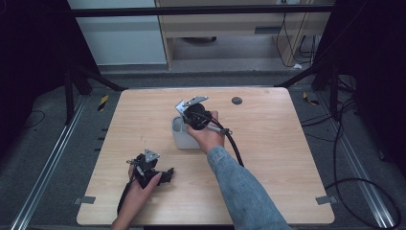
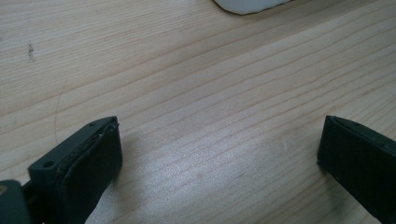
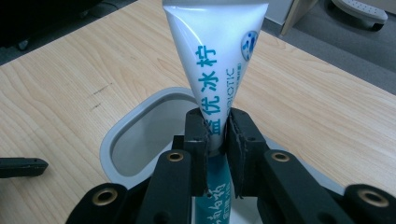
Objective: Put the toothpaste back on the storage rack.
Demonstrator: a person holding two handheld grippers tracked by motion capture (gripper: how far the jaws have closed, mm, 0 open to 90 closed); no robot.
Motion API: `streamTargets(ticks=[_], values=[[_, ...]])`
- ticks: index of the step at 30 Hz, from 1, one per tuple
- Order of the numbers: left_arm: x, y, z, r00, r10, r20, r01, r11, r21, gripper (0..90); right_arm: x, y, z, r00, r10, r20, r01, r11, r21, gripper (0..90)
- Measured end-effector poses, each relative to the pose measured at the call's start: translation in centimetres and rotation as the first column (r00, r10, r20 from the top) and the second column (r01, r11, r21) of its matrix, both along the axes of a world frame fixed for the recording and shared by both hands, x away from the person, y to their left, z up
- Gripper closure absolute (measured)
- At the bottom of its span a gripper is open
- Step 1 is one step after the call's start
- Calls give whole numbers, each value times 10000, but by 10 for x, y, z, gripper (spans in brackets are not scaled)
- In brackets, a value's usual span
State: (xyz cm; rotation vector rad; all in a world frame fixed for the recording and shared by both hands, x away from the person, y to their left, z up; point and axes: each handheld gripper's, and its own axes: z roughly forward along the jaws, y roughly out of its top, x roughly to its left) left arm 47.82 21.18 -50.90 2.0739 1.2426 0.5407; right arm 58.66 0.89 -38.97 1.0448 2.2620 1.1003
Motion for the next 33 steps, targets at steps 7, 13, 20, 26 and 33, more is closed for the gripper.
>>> streamTargets(ticks=[7,13,20,26,33], values=[[0,0,0,10000,-3,2,3,10000,-1,0,0,0,0,10000,-9,-40,9,10000,-8,784],[0,0,0,10000,-1,4,1,10000,-2,0,0,-1,1,10000,-41,-88,41,10000,54,754],[0,0,0,10000,2,14,-2,10000,-6,0,-4,-2,3,10000,-19,-59,20,9998,184,718],[0,0,0,10000,9,11,-9,10000,-10,0,-8,-5,5,10000,-83,-33,83,9997,222,673],[0,0,0,10000,-10,5,10,10000,1,0,-14,-11,9,9999,-141,43,140,9995,266,637]])
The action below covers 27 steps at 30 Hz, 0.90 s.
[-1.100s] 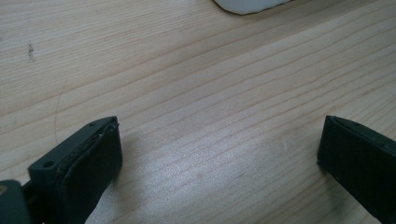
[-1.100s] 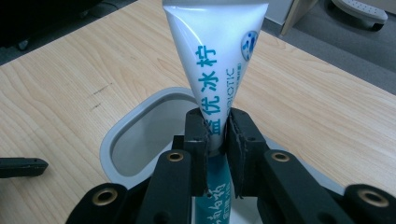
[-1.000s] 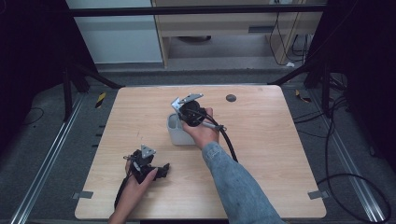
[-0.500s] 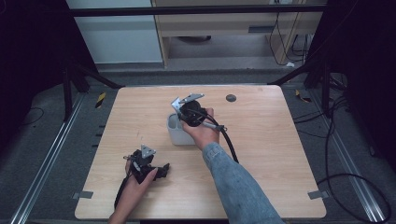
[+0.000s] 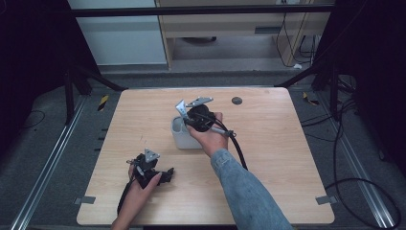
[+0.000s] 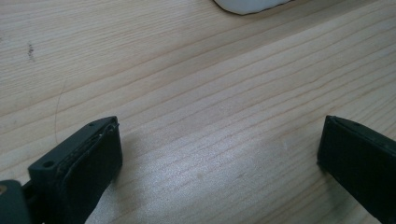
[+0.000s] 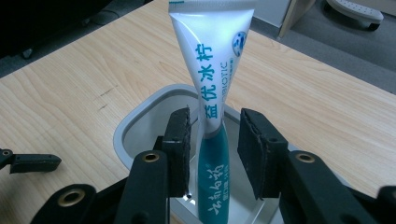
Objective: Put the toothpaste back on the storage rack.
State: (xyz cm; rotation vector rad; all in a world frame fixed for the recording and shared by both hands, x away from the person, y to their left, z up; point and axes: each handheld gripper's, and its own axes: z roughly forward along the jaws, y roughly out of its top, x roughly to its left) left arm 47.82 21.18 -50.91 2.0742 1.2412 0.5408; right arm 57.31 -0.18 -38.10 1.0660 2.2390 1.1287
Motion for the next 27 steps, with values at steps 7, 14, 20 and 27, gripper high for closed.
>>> streamTargets(ticks=[7,14,20,27], values=[[0,0,0,10000,13,6,-13,10000,-2,0,-3,-7,7,9999,-111,-82,113,9998,188,547],[0,0,0,10000,24,2,-24,10000,-7,0,-6,-15,10,9999,91,-145,-90,9999,54,358],[0,0,0,10000,32,2,-32,10000,-10,0,-10,-24,15,9983,561,135,-561,9984,15,211],[0,0,0,10000,28,5,-28,10000,-2,0,-16,-34,20,9995,265,197,-265,9996,11,122]])
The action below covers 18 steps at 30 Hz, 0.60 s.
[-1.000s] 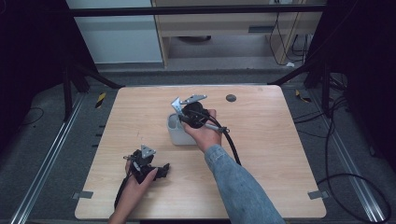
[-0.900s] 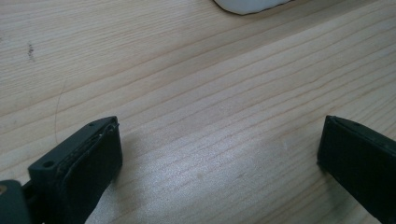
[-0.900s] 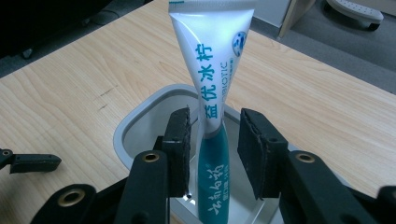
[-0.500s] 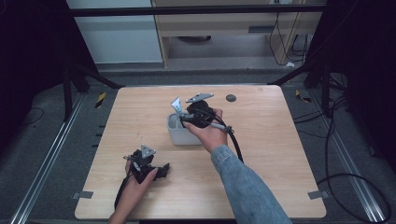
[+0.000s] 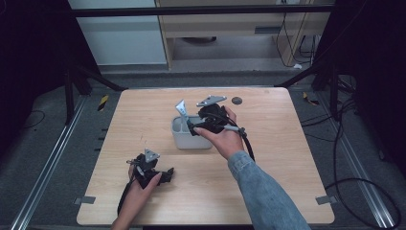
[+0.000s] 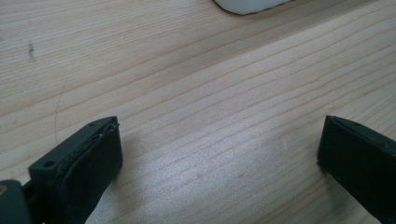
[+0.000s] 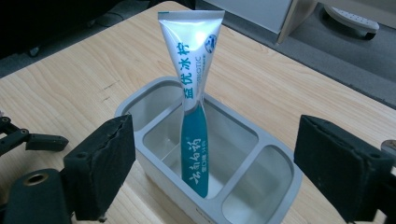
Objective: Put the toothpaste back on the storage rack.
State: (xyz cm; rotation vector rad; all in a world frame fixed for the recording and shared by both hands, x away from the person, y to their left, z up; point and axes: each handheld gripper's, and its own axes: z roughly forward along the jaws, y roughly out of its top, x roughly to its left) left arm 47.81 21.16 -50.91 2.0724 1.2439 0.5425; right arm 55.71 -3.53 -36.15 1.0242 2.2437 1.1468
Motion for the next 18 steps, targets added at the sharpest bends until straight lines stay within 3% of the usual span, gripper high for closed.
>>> streamTargets(ticks=[5,15,18], values=[[0,0,0,10000,2,2,-2,10000,-2,0,-2,-9,-1,9998,108,187,-100,9991,-411,101],[0,0,0,10000,19,-12,-19,10000,-26,0,-8,-35,0,9998,23,195,-22,10000,-85,84],[0,0,0,10000,18,-11,-18,10000,-25,0,-10,-42,0,9996,-47,264,54,9996,-278,88]])
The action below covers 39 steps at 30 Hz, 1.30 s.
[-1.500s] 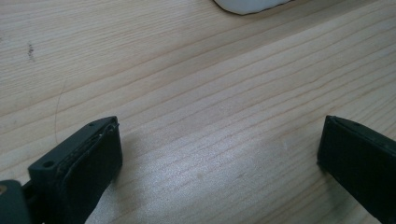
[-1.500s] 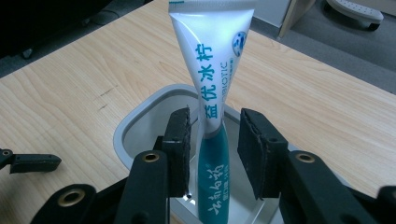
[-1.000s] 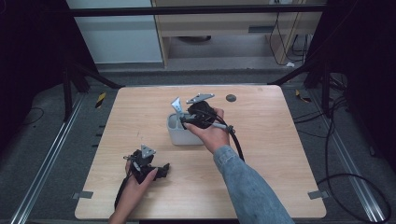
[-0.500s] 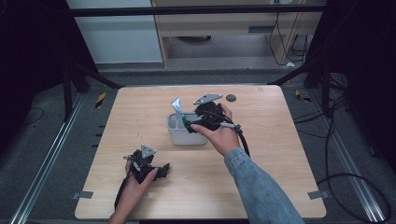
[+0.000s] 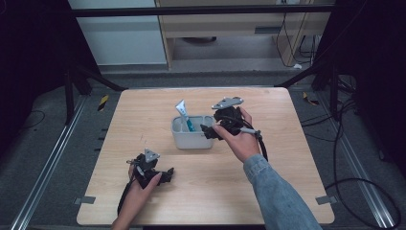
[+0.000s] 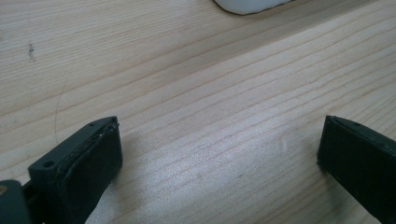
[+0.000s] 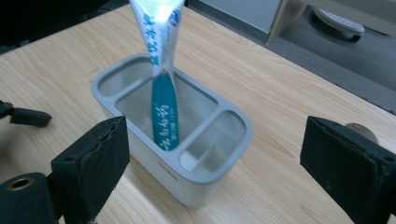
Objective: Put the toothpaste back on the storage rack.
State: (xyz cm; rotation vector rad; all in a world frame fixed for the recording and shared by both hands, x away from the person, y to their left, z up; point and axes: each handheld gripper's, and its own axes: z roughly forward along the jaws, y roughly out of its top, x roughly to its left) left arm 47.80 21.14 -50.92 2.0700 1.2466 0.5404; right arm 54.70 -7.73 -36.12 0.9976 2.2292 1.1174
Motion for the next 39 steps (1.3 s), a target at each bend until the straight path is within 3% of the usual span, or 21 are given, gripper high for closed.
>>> streamTargets(ticks=[20,39], values=[[0,0,0,10000,-5,-17,5,10000,19,0,-6,-48,-21,9986,-534,27,535,9982,-283,110],[0,0,0,10000,-3,-11,3,10000,18,0,-10,-85,-48,9928,-1149,-327,1133,9924,-490,109]])
